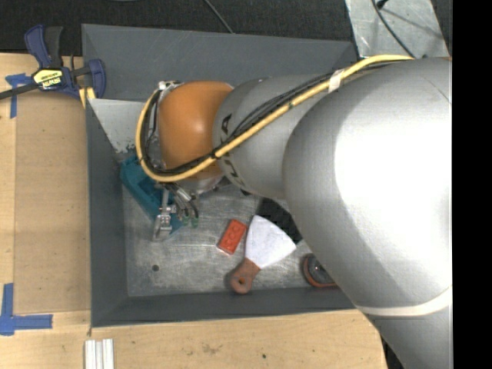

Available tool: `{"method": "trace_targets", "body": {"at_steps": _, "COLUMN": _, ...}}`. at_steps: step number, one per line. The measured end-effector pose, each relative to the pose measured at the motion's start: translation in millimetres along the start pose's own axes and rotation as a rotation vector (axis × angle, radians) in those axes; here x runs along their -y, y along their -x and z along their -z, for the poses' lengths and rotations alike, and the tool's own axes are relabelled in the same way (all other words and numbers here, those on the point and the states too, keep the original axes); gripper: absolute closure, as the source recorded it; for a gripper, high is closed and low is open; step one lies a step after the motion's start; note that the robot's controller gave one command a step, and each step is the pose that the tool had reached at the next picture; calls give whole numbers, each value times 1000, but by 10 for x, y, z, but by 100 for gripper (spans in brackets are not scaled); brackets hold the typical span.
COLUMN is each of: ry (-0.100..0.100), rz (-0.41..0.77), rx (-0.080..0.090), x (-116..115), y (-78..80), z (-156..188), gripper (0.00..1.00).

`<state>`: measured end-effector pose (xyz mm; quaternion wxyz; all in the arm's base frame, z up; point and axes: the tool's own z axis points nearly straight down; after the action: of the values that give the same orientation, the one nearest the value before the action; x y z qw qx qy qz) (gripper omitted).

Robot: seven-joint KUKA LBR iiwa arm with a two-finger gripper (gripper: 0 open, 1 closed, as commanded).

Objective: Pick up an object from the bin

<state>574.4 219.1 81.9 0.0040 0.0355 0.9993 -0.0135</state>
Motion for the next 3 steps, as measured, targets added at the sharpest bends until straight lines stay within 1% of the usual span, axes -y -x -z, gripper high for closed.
{"method": "trace_targets", "body": {"at_steps": 1, "ry": 2, "rz": 87, "rx": 19, "x": 81, "y": 33, "z": 8, "gripper": 100}}
{"method": "trace_targets", "body": {"at_steps": 2, "ry": 4, "rz": 94, "rx": 30, "x": 77, "y": 56, "z": 17, "gripper": 100}}
{"method": "trace_targets", "body": {"at_steps": 3, "ry": 4, "rz": 94, "rx": 29, "x": 77, "y": 56, "z": 17, "gripper": 100}}
